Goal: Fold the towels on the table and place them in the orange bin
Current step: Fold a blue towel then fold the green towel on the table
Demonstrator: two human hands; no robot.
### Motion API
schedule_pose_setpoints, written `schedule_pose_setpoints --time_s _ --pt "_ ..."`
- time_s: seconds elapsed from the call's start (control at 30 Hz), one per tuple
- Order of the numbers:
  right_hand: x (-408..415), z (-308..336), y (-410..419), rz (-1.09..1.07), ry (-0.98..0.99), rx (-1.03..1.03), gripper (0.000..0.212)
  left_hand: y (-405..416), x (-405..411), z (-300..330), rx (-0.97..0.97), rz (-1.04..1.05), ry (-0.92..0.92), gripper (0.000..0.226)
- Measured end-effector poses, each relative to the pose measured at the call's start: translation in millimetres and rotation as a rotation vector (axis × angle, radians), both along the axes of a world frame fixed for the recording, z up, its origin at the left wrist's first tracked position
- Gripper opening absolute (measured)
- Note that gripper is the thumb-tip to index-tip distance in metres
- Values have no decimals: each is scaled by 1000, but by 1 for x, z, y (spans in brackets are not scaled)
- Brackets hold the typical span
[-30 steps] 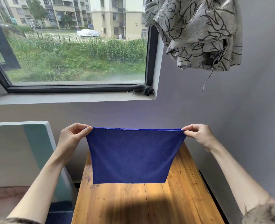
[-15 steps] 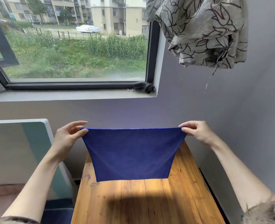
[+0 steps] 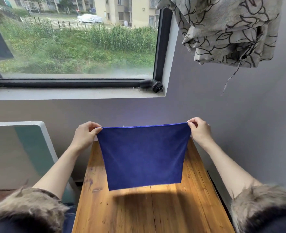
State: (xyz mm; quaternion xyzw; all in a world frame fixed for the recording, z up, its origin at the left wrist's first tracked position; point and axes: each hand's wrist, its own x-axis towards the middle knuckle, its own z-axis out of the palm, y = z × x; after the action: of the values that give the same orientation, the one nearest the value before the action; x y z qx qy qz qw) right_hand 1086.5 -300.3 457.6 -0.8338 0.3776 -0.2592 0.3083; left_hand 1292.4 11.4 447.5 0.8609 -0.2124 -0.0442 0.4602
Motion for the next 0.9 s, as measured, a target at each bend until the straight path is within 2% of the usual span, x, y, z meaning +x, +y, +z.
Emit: schedule_pose_setpoints --time_s 0.1,0.2,0.27,0.37,0.47,0.73,0.9 --pt "1 8 -3 -20 -151 -17 16 -7 -1 13 -142 1 -42 5" --pt "-5 14 -3 -14 -255 17 15 -4 -8 19 -196 -15 -85 7" --pt "-12 11 1 -1 -270 40 14 1 -15 13 -219 -22 -74 7" --pt "-32 -11 11 42 -208 84 13 14 -31 -14 -208 -25 16 18" --pt "-64 -49 25 90 -97 180 13 35 -57 -51 -102 -46 113 21" --pt "-139 -149 65 184 505 435 9 95 -132 -149 292 -169 551 10" --pt "-164 -166 80 172 638 661 15 108 -155 -176 445 -222 741 9"
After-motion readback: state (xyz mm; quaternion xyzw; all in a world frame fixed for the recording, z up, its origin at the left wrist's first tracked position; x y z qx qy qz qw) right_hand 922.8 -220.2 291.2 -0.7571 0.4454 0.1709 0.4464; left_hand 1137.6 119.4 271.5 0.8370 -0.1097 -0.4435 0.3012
